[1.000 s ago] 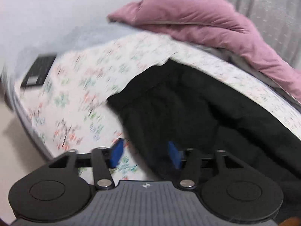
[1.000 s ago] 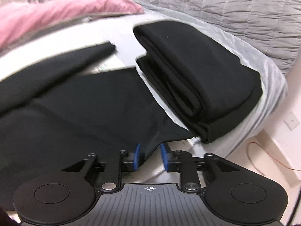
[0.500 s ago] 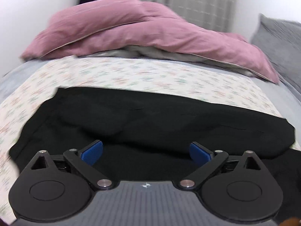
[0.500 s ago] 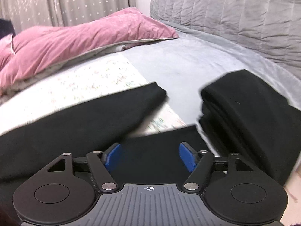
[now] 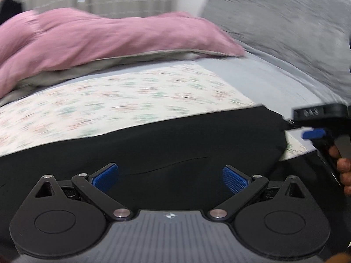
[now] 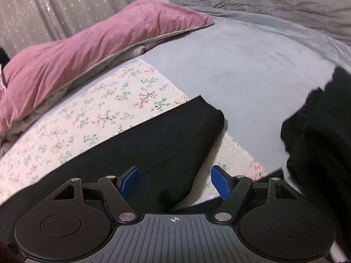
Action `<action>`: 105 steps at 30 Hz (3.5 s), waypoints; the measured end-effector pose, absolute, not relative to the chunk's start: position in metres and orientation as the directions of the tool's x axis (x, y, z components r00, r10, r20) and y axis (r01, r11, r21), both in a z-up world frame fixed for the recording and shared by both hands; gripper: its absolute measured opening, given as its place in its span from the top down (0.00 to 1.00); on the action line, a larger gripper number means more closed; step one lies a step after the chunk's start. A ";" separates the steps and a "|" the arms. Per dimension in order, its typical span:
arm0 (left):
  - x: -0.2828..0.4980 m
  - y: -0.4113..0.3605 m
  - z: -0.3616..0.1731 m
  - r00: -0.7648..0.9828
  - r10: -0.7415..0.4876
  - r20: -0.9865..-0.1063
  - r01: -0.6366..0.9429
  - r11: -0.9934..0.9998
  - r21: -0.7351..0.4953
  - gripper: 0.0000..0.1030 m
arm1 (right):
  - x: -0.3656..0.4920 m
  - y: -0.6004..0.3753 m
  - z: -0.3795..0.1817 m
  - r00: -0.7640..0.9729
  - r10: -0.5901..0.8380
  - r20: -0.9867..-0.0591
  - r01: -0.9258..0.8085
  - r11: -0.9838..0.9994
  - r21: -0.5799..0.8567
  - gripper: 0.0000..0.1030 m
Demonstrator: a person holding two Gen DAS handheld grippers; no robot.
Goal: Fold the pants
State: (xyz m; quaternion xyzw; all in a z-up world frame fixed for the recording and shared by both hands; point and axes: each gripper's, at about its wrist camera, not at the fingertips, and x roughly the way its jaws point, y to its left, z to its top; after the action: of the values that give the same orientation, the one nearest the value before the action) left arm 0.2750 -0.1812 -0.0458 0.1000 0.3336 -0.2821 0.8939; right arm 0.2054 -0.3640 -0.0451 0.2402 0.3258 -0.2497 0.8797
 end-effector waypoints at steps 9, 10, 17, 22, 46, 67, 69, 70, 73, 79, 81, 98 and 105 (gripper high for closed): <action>0.271 -0.290 -0.083 0.461 -0.602 -0.651 0.800 0.600 0.011 0.11 | 0.201 -0.398 -0.060 0.708 -0.138 -0.693 0.548 0.726 0.415 0.29; 0.271 -0.296 -0.086 0.447 -0.613 -0.651 0.811 0.585 0.006 0.12 | 0.200 -0.402 -0.060 0.717 -0.125 -0.686 0.545 0.715 0.438 0.29; 0.271 -0.330 -0.100 0.305 -0.658 -0.688 0.887 0.459 -0.046 0.59 | 0.195 -0.414 -0.059 0.712 -0.152 -0.685 0.575 0.686 0.446 0.30; 0.292 -0.325 -0.097 0.329 -0.667 -0.669 0.821 0.552 -0.147 0.69 | 0.196 -0.418 -0.065 0.702 -0.145 -0.697 0.586 0.674 0.450 0.30; 0.358 -0.322 -0.090 0.607 -0.469 -0.641 0.652 0.755 0.065 0.26 | 0.209 -0.413 -0.072 0.663 -0.164 -0.731 0.608 0.687 0.398 0.30; 0.352 -0.322 -0.028 0.222 -0.811 -0.541 0.813 0.460 -0.356 0.72 | 0.177 -0.432 -0.043 0.753 -0.199 -0.627 0.574 0.664 0.479 0.33; 0.342 -0.321 -0.029 0.153 -0.826 -0.543 0.832 0.404 -0.381 0.72 | 0.167 -0.437 -0.035 0.778 -0.201 -0.595 0.556 0.661 0.504 0.33; 0.335 -0.320 -0.030 0.125 -0.831 -0.543 0.843 0.377 -0.383 0.72 | 0.162 -0.438 -0.030 0.788 -0.205 -0.580 0.545 0.671 0.503 0.33; 0.314 -0.320 -0.035 -0.008 -0.828 -0.560 0.894 0.245 -0.376 0.71 | 0.151 -0.438 -0.019 0.809 -0.229 -0.542 0.525 0.697 0.489 0.33; 0.295 -0.293 -0.034 0.058 -0.841 -0.539 0.942 0.225 -0.249 0.17 | 0.154 -0.439 -0.019 0.813 -0.233 -0.533 0.517 0.709 0.479 0.33; 0.309 -0.279 -0.031 0.167 -0.812 -0.559 0.931 0.316 -0.181 0.16 | 0.159 -0.439 -0.021 0.809 -0.230 -0.541 0.517 0.715 0.470 0.33; 0.442 -0.169 -0.077 0.463 -0.430 -0.775 0.765 0.635 0.105 0.16 | 0.259 -0.472 -0.065 0.750 -0.186 -0.635 0.529 0.744 0.408 0.50; 0.462 -0.132 -0.092 0.430 -0.403 -0.807 0.757 0.648 0.080 0.16 | 0.276 -0.488 -0.091 0.725 -0.190 -0.662 0.560 0.723 0.405 0.69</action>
State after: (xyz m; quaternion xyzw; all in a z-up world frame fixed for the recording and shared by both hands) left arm 0.4619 -0.1316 -0.0921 0.2224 0.3979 -0.3556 0.8160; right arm 0.2757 -0.4881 -0.0910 0.3048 0.3032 -0.2137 0.8772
